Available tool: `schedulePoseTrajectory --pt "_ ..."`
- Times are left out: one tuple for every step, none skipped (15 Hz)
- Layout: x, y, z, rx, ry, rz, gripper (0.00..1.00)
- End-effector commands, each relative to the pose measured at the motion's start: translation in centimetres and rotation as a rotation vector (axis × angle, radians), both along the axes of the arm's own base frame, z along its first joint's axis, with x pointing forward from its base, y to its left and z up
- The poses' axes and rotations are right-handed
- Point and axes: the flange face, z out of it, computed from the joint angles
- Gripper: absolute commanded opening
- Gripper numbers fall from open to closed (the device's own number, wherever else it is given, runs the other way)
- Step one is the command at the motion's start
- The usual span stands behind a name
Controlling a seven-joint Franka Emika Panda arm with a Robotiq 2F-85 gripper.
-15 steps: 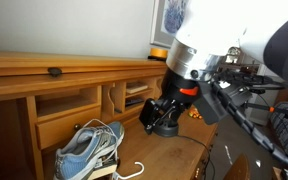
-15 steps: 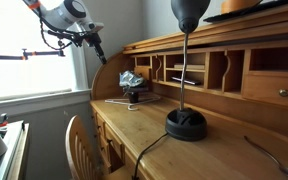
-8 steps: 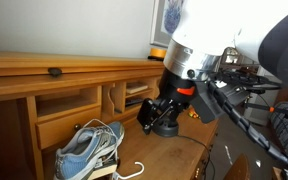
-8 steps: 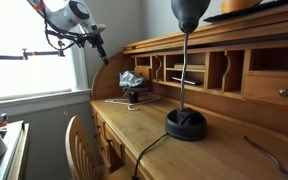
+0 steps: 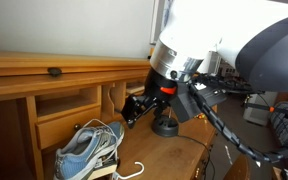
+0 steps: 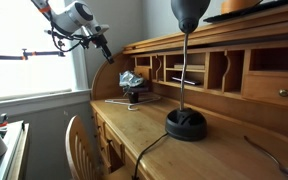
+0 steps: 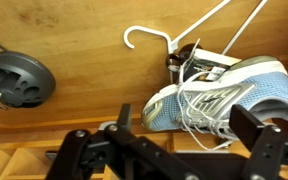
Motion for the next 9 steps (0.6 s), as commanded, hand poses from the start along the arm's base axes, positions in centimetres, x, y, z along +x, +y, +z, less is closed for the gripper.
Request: schedulePoseTrajectory --pt "2.7 2.1 -1.6 0.041 -0.053 0.038 1.00" --pt "3.2 2.4 -1.9 0.048 -0.067 0.052 1.00" --pt "3.8 2.9 -2.3 0.046 -0.075 0.056 1.00" --pt "4.3 3.2 -2.6 0.045 -0.087 0.060 1.00" --pt "4.8 3.8 -2.9 0.045 -0.098 0.061 1.00" --pt "5.2 4.2 -3.2 0.042 -0.102 0.061 1.00" --pt "5.7 4.7 -3.6 0.037 -0.108 0.059 1.00" --pt "6.1 5.1 -3.9 0.038 -0.111 0.059 1.00" --pt "6.6 5.5 -4.3 0.031 -0.118 0.061 1.00"
